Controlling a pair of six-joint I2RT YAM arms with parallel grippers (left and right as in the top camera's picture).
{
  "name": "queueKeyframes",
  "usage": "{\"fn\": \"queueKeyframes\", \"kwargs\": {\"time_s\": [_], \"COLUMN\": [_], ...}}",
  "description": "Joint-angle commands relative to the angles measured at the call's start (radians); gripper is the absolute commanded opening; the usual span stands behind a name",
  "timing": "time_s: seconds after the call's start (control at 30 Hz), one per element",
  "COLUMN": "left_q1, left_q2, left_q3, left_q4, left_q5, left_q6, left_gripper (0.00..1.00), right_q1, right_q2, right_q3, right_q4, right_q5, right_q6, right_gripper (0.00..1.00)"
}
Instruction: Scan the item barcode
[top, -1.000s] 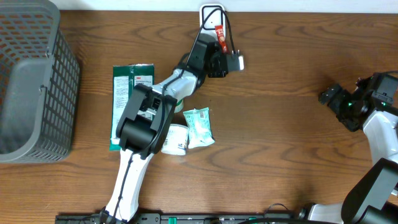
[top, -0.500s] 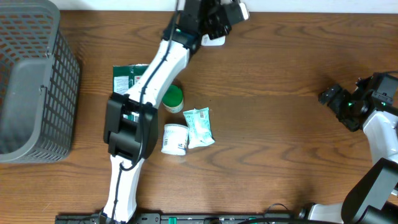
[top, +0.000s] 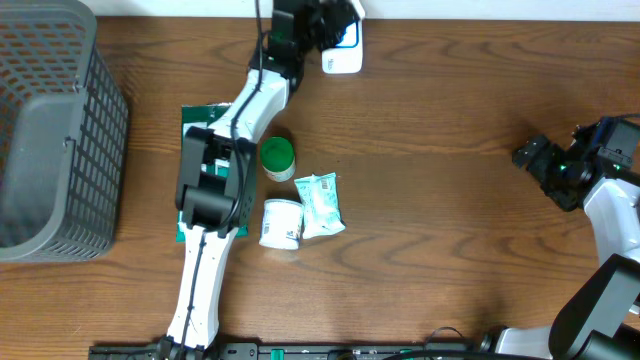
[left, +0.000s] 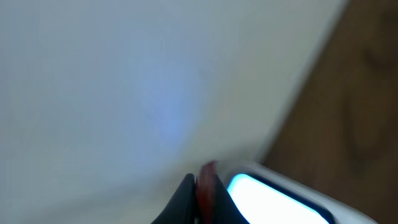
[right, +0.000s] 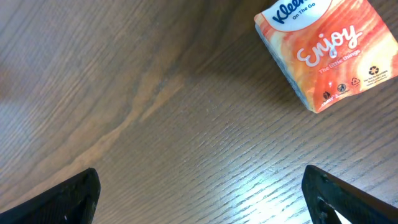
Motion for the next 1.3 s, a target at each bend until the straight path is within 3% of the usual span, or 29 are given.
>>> {"fn": "queueKeyframes", "kwargs": {"time_s": [0.0,0.47,1.27], "left_q1": [-0.02,-0.091,-0.084], "left_q2": [0.016,0.014,0.013], "left_q3": [0.007,0.005,0.005], "left_q4": [-0.067,-0.215,-0.269], "left_q5": [-0.005,-0.007,-0.042], "left_q6": [0.006,0.006,0.006], "left_gripper": [0.07,0.07,0.07], "right_q1": [-0.005,-0.005,-0.005], "right_q2": [-0.014,-0.014,-0.014], "right_q3": [0.006,0.006,0.006], "right_q4": [-0.001,0.0,0.0], "right_q5": [0.005,0.005,0.005], "right_q6": [-0.012,-0.012,-0.012], "right_gripper": [0.99,0.99,0.99]}}
